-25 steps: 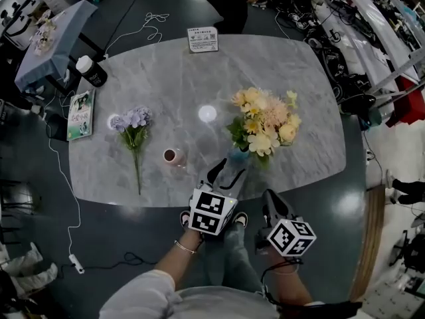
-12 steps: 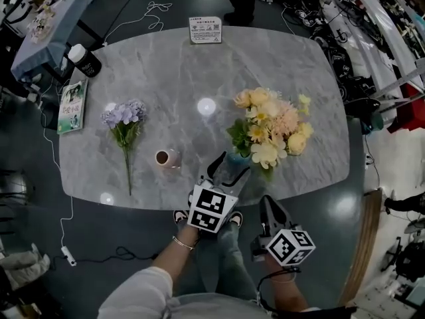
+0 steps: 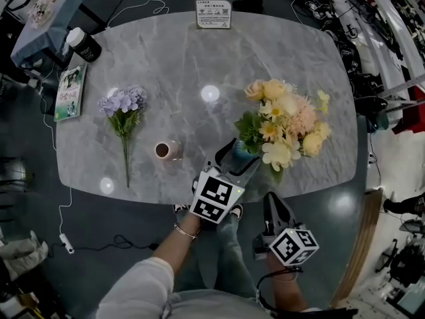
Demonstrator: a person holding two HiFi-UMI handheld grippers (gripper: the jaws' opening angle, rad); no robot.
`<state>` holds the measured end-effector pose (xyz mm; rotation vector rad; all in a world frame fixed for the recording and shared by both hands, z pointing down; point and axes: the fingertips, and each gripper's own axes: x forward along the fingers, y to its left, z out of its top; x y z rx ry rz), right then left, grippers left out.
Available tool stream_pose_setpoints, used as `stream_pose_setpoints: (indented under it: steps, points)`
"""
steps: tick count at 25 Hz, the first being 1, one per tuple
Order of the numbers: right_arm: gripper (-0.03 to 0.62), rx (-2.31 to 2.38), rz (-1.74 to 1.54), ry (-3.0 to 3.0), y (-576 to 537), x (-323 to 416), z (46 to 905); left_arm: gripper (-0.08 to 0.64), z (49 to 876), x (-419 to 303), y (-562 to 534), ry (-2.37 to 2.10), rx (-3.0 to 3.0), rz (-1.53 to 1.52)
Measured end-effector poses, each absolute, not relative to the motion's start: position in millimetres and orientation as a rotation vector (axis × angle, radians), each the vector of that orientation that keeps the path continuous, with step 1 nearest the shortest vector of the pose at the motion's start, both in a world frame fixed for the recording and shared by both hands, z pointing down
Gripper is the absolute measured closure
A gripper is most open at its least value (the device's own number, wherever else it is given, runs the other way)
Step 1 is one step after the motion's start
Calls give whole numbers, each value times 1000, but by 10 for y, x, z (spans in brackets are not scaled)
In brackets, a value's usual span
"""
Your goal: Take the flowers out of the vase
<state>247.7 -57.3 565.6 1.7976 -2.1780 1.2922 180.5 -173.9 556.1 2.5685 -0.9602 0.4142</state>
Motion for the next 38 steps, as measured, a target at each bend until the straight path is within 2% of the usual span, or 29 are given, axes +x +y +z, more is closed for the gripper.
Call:
stream_pose_setpoints:
  steps: [14, 23, 25, 38]
  points:
    - [581, 1798, 1258, -2194, -723, 2498, 5627, 268, 5621, 1829, -1802, -952, 2580, 435]
    - [576, 1727, 972, -2314, -998, 2425, 5306, 273, 5620, 1829, -1797, -955, 2590, 443]
    - [541, 1716, 952, -2327, -1054, 2400, 5259, 273, 5618, 1824, -1796, -953, 2590, 445]
    - [466, 1677, 888, -2446, -1383, 2213, 4984, 273, 5687, 1849, -1768, -922, 2581, 463]
